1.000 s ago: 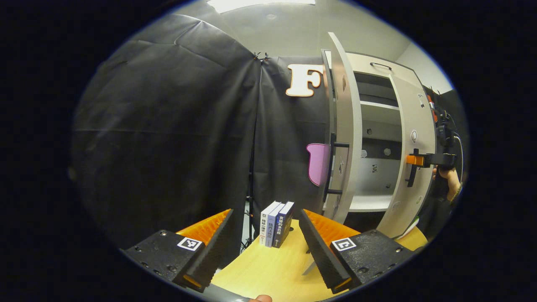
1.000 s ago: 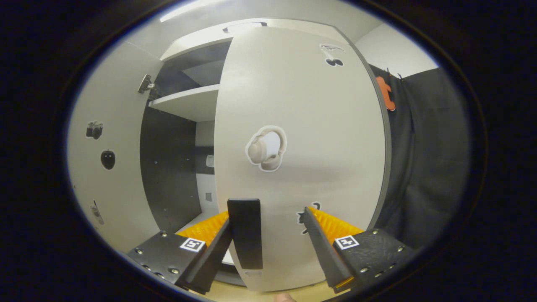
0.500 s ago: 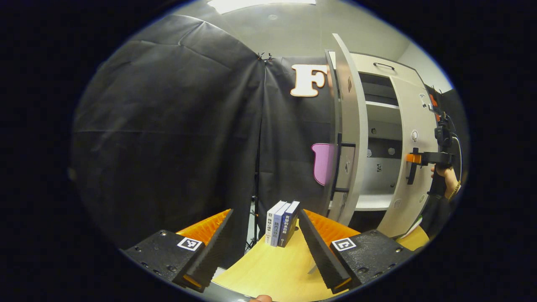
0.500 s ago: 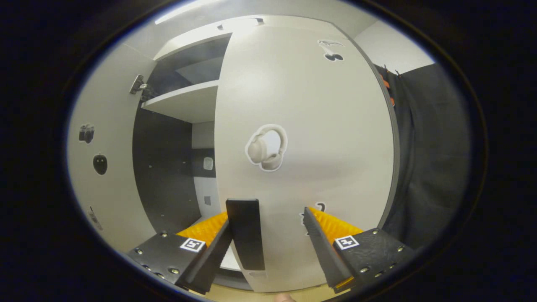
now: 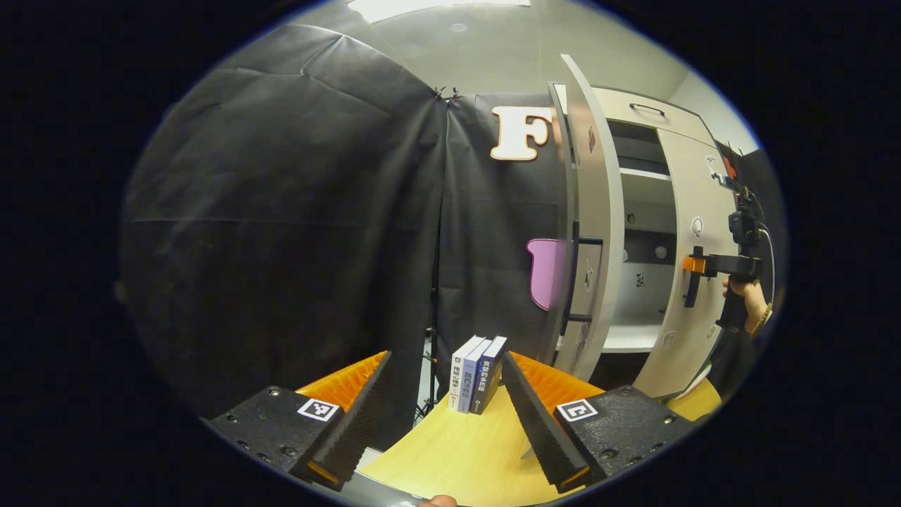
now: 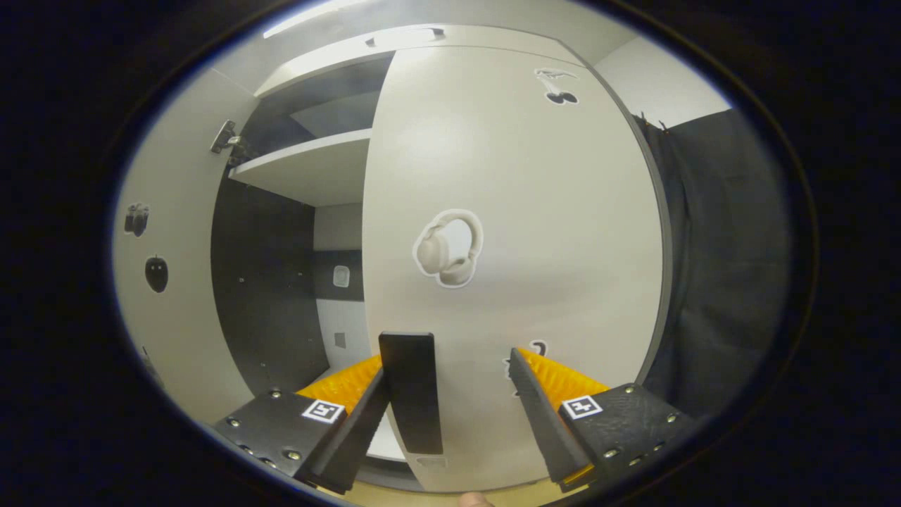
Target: Grasp the bottle in the cabinet with the left hand and place it on the coaster, then close the right door with the right hand and the left door with the left hand.
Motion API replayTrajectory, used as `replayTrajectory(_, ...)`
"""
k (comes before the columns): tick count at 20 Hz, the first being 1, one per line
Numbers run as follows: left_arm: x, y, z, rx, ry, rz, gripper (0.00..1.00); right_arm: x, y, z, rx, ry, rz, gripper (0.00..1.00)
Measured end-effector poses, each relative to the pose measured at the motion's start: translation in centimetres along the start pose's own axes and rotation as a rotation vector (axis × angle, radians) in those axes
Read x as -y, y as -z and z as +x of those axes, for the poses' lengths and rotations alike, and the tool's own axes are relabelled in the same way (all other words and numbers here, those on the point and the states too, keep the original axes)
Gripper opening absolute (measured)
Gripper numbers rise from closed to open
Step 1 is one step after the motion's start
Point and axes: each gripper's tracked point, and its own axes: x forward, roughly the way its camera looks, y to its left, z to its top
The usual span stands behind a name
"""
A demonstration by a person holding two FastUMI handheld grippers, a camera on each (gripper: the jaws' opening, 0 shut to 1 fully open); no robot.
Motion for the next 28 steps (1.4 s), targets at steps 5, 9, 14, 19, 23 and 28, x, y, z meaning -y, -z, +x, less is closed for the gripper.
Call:
replayTrajectory(5, 3.0, -2.6, 2.9, 0.023, 0.133, 0.007, 0.94, 0.2, -1.4, -2.8, 0.013, -0.027, 0.028, 0.95)
replayTrajectory(9, 6.8, -4.6, 6.0, 0.059, 0.290, 0.038, 0.94, 2.2, -2.8, -7.0, 0.064, 0.013, -0.017, 0.97)
replayTrajectory(14, 10.7, -4.5, 7.7, 0.071, 0.432, 0.080, 0.96, 6.4, -2.4, -11.4, 0.061, 0.110, -0.073, 0.97)
replayTrajectory(19, 11.6, -4.3, 7.9, 0.074, 0.497, 0.072, 0.91, 8.8, -1.6, -13.8, 0.041, 0.157, -0.112, 0.97)
replayTrajectory(23, 13.2, -4.0, 7.1, 0.073, 0.533, 0.040, 0.91, 10.0, -1.1, -15.3, 0.028, 0.167, -0.153, 0.98)
replayTrajectory(28, 16.5, -3.7, 6.3, 0.079, 0.584, 0.014, 0.91, 12.3, -0.7, -17.4, 0.011, 0.196, -0.213, 0.98)
